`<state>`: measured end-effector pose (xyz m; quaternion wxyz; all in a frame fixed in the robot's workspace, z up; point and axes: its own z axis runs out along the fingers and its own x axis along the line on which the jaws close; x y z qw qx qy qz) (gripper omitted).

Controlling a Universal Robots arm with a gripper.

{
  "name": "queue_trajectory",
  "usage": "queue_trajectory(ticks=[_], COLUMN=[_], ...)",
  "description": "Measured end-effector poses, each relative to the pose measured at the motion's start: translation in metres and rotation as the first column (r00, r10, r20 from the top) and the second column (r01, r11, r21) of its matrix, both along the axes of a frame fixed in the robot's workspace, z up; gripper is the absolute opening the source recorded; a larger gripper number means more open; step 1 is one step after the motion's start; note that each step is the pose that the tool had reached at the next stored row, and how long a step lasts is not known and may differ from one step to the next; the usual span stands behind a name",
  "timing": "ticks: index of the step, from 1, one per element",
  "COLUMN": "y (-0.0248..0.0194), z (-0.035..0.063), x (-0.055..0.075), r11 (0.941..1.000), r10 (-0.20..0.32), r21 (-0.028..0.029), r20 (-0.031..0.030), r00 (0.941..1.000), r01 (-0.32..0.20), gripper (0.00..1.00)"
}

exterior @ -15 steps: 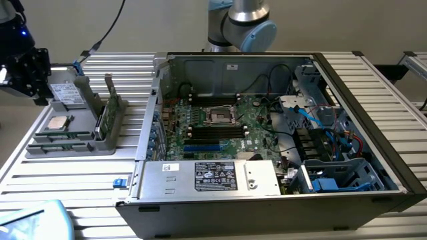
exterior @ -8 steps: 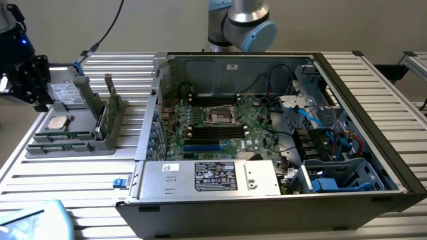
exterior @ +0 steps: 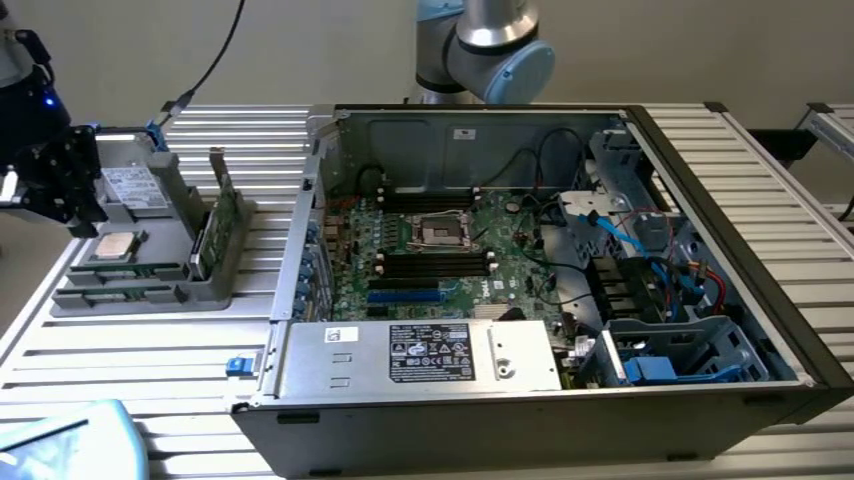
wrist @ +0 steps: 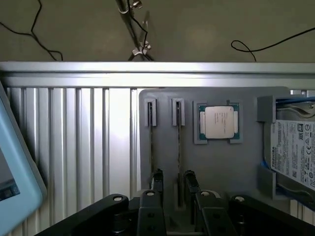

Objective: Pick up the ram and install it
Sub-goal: 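Pick up the ram and move it above insertion slot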

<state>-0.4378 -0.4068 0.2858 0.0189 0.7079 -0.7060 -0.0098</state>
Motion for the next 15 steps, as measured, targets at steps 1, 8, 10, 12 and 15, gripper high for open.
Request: queue_trajectory(ticks=[1,8,10,12,15], y=[-0.0019,-0.0121,-0.0148,-0.0167,-0.0171], z=[-0.0018,-0.0144,-0.0182,-0.0219,-0.0272], x=[0.0,0.0,0.0,0.0,0.0], r11=[1.0,0.9995,0.9992,0.9989,0.9981], r10=[0.003,0.03,0.038,0.047,0.061], r21=[0.0011,0.0059,0.0066,0.007,0.0071], r20=[-0.0009,-0.0024,-0.0024,-0.0024,-0.0025], r00=[1.0,0.9995,0.9993,0.9989,0.9982], r01=[-0.003,-0.03,-0.038,-0.047,-0.061], gripper=[0.31,0.31,0.31,0.31,0.31])
